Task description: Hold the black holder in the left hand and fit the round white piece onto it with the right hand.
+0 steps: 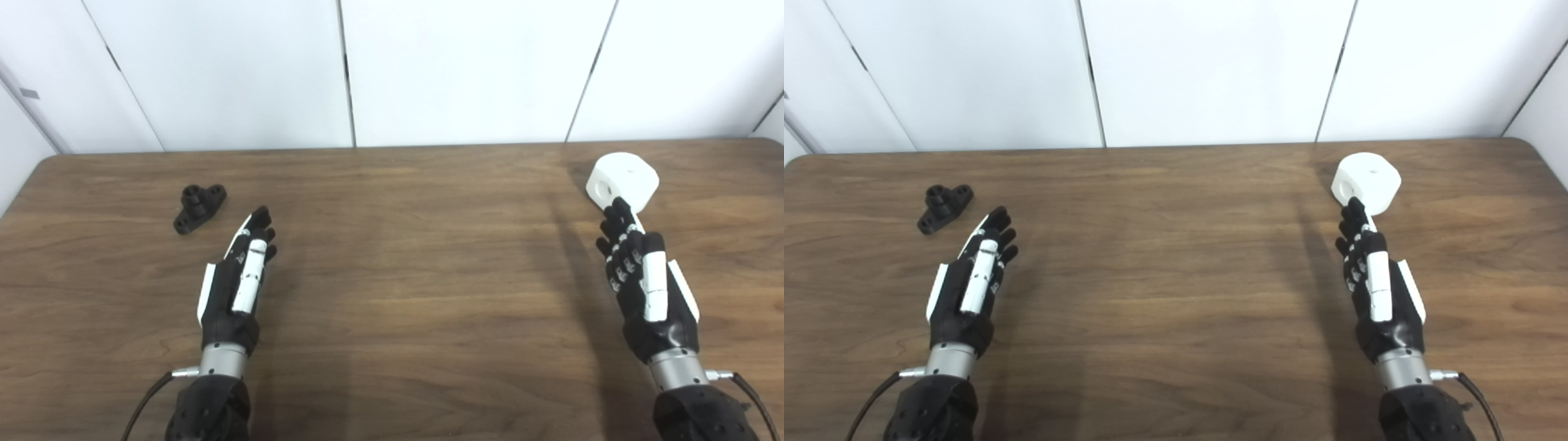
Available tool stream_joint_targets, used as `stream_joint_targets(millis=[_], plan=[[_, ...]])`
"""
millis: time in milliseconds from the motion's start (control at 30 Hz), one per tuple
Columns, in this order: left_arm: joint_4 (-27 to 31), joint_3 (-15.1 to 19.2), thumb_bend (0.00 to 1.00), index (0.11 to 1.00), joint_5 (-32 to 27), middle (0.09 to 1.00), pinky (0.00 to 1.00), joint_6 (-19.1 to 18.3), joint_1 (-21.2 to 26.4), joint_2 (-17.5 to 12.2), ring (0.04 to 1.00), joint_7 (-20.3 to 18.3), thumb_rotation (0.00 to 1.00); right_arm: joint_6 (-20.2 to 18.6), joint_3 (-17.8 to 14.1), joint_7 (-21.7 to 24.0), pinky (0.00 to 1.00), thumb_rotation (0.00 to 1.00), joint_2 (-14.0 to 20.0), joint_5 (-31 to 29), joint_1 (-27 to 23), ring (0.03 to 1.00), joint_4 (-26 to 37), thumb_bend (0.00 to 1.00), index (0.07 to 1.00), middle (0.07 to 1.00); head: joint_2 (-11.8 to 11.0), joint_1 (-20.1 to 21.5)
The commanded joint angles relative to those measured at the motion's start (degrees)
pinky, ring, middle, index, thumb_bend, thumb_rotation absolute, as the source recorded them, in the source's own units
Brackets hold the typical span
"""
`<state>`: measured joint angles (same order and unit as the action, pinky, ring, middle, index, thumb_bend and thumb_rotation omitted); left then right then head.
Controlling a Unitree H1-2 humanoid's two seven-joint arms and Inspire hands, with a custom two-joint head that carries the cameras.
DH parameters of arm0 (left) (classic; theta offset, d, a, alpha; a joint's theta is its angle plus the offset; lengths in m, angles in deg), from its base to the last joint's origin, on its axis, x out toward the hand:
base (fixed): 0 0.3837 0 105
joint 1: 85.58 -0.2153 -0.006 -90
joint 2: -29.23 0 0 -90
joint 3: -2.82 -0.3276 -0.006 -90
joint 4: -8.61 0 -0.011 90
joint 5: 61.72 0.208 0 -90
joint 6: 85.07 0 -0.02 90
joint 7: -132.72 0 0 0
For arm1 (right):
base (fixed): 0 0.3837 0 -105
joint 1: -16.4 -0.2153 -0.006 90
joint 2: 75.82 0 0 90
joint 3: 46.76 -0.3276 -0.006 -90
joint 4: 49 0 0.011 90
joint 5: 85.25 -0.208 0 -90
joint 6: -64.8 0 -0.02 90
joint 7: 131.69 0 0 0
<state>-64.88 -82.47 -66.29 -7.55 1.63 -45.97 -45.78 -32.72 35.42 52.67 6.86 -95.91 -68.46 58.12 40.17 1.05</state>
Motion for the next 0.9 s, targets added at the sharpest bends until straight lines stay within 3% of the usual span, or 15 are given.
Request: stream_joint_targets(millis=[0, 467, 600, 867], plan=[[1.15, -0.12, 0.32, 0.913, 0.04, 0.952, 0.92, 2.32, 1.27, -0.16, 0.952, -0.18, 0.72, 2.88, -0.28, -0.04, 1.0, 1.0, 0.05, -0.01, -0.99, 1.0, 1.05, 0.59, 0.987, 0.986, 0.09, 0.13], [0.93, -0.11, 0.33, 0.924, -0.35, 0.949, 0.94, 2.46, 1.32, -0.08, 0.947, -0.34, 0.7, 2.58, -0.24, -0.08, 1.0, 1.0, -0.01, 0.01, -0.84, 1.0, 1.26, 0.6, 0.986, 0.989, -0.38, -1.45], [0.5, -0.67, 0.32, 0.919, 0.48, 0.949, 0.93, 3.42, 0.91, 0.25, 0.95, -0.15, 0.7, 2.34, -0.58, 0.31, 1.0, 1.0, 0.36, -0.78, -0.5, 1.0, 0.83, 0.59, 0.985, 0.99, -2.81, -6.08], [-1.98, -2.56, 0.27, 0.926, 2.86, 0.953, 0.93, 7.62, -0.43, 1.57, 0.96, 0.59, 0.74, 6.72, -0.79, 2.09, 1.0, 1.0, 1.52, -1.5, 0.28, 1.0, -3.41, 0.55, 0.995, 1.0, -8.21, -10.85]])
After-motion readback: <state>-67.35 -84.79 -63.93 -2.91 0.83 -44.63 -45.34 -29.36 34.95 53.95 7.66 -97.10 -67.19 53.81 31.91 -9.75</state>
